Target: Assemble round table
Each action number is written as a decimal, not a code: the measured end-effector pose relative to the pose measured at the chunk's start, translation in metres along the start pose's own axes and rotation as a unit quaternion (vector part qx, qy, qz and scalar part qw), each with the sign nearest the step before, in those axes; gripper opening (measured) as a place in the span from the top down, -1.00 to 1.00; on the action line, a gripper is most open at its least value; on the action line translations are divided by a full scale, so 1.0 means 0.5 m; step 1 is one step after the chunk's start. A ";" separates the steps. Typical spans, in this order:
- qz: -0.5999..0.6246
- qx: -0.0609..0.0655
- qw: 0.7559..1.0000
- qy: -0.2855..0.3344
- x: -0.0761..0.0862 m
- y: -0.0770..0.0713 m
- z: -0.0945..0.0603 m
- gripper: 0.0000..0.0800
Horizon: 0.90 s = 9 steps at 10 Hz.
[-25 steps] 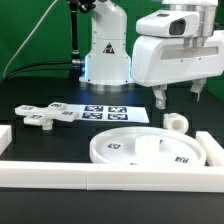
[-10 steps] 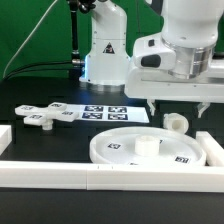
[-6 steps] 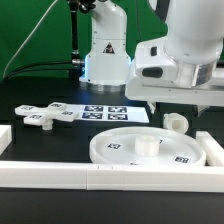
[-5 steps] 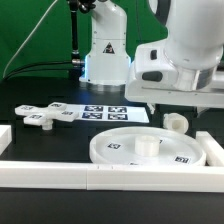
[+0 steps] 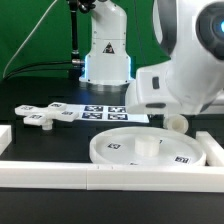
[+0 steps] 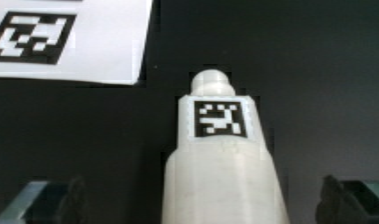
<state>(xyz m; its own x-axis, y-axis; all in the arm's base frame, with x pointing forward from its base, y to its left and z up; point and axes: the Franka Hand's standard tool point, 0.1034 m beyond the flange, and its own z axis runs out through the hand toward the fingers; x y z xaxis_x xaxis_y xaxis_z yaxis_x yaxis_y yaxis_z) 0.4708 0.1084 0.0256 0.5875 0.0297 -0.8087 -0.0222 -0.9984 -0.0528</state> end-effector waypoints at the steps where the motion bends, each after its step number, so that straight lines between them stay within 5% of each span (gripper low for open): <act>1: 0.001 0.001 1.000 0.007 0.008 0.000 0.006 -0.62; 6: 0.003 -0.008 1.000 0.010 0.017 -0.016 0.034 -0.62; 8: 0.003 -0.008 1.000 0.010 0.017 -0.016 0.034 -0.01; 9: 0.002 -0.008 1.000 0.010 0.017 -0.016 0.034 -0.01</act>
Offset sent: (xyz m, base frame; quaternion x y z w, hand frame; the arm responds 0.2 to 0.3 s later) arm -0.0113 0.0027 -0.0139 -0.0290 0.0088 0.0358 0.9989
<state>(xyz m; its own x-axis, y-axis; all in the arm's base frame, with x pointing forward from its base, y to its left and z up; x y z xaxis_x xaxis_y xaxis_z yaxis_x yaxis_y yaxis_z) 0.4622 0.1176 0.0092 0.6035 0.0247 -0.7970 -0.0124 -0.9991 -0.0404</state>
